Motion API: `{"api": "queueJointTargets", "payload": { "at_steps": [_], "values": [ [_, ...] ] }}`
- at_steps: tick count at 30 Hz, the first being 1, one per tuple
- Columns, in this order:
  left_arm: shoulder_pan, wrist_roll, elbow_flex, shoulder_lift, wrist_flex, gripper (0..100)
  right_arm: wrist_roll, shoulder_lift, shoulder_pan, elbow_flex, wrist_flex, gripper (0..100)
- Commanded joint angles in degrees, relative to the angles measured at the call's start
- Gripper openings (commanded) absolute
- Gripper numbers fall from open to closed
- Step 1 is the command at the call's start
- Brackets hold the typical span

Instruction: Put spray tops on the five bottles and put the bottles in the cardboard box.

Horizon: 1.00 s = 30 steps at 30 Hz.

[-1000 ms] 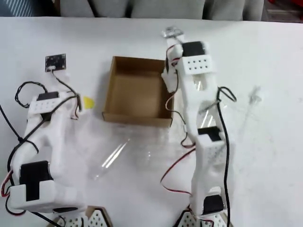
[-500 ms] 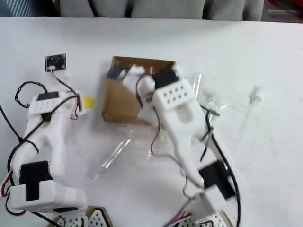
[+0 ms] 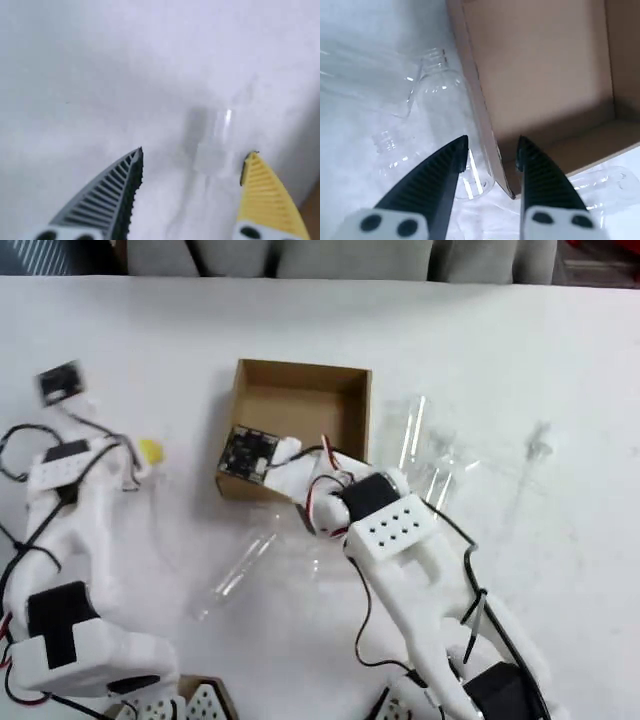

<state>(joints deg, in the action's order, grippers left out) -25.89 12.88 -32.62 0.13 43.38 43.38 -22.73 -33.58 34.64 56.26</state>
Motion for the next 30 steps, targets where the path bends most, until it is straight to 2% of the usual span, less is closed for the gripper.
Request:
{"api": "queueJointTargets", "payload": {
  "at_steps": [1, 3, 8, 13, 19, 30],
  "values": [
    [-4.4, 5.5, 3.3, -3.0, 2.3, 31, -0.9, -2.0, -0.9, -0.2, -1.8, 13.6],
    [-5.2, 6.2, 3.3, -2.9, 2.2, 31, -0.4, -2.3, -2.1, 0.7, -1.5, 13.8],
    [-6.7, 8.4, 3.5, -2.8, 1.8, 31, 6.2, -6.0, -9.2, 5.9, 1.3, 14.2],
    [-8.1, 10.3, 3.1, -2.8, 0.2, 31, 9.1, -13.9, -15.5, 13.5, 1.0, 24.2],
    [-8.7, 10.3, 3.1, -2.8, 0.0, 31, 9.8, -15.9, -21.3, 20.9, -7.3, 27.5],
    [-8.7, 10.0, 8.5, 3.0, 3.7, 31, 12.6, -2.8, -22.2, 21.2, -21.1, 27.3]
  ]
}}
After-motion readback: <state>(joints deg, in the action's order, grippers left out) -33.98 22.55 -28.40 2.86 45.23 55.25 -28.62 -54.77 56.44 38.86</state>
